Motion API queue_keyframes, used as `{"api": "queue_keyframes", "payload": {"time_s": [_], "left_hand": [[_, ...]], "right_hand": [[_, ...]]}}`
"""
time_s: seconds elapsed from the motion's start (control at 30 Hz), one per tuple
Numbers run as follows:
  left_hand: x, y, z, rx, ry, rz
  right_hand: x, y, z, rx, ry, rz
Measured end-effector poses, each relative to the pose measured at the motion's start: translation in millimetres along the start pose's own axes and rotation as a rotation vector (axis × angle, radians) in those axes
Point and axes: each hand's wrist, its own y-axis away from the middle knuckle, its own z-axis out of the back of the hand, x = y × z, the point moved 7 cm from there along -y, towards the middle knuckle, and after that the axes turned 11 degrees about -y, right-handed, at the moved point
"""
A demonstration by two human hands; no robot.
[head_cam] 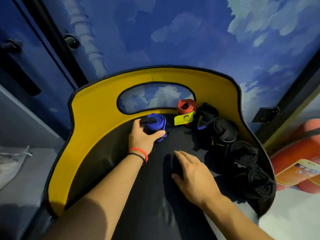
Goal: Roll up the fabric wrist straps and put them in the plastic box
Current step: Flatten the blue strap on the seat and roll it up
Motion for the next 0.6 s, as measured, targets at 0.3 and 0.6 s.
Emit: {"api": "queue_keyframes", "payload": {"time_s": [0.3,0.6], "left_hand": [[-27,-64,-53,0.036,-0.051,-0.101],[-38,-88,-66,0.031,-0.16,-0.065]], "right_hand": [[-9,-26,1,-0.022,0.098,0.015],[-14,-25,1,0.009,0.136,0.021]]}}
